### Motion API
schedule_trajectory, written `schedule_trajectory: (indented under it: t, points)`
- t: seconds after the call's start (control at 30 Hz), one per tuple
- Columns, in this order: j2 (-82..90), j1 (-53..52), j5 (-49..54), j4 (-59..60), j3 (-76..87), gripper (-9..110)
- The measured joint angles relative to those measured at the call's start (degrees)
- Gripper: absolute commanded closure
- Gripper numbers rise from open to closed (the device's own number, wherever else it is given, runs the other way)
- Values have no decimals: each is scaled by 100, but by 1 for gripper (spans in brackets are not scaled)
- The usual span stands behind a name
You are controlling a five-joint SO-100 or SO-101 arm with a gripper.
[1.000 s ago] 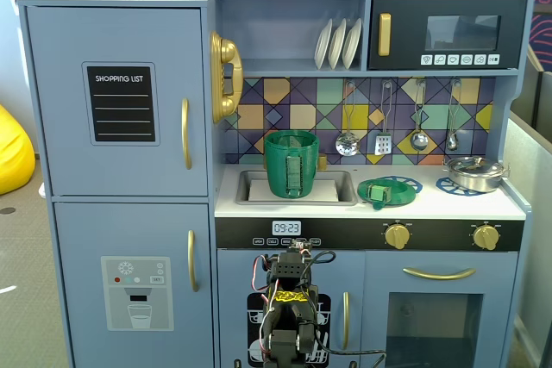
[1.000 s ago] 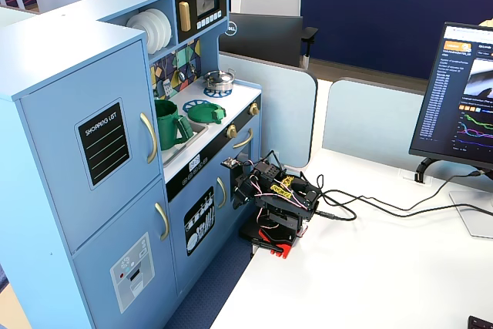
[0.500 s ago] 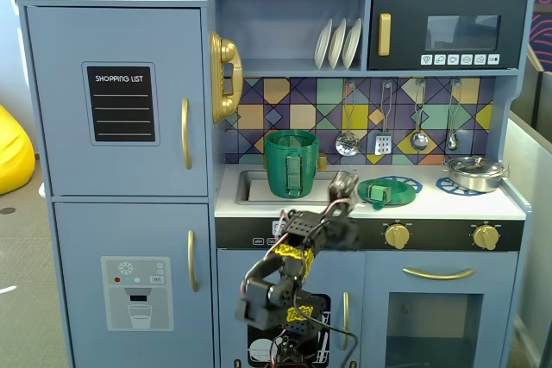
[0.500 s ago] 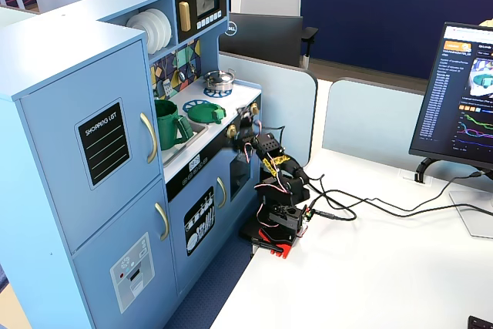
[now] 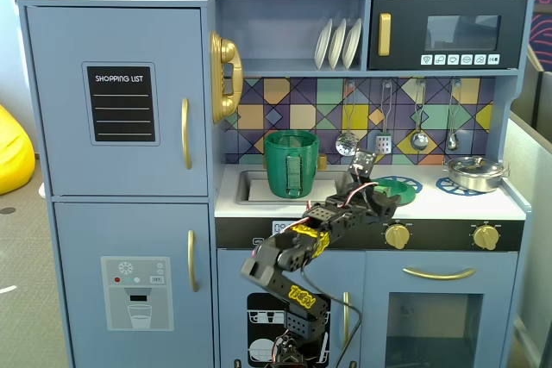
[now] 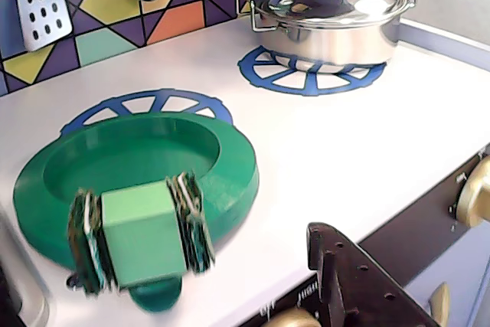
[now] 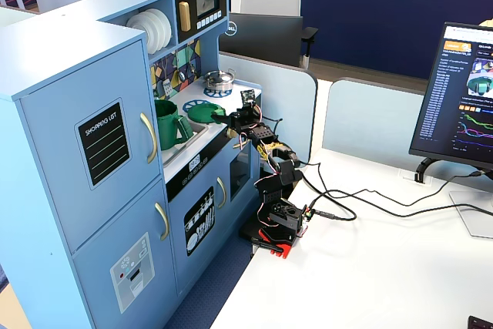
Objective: Pick up the lid from the counter and put it on the green recipient
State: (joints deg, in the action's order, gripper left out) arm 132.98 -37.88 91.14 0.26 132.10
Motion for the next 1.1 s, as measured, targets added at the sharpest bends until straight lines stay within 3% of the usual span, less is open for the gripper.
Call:
schedule_trajectory:
  t: [0.53, 0.73, 0.83, 1.1]
  points:
    - [-1521, 404, 97, -308, -984, 62]
    - [-1758, 510, 141, -466, -984, 77]
    - [-1758, 510, 193, -545, -984, 100]
    - [-1767, 721, 185, -1178, -984, 101]
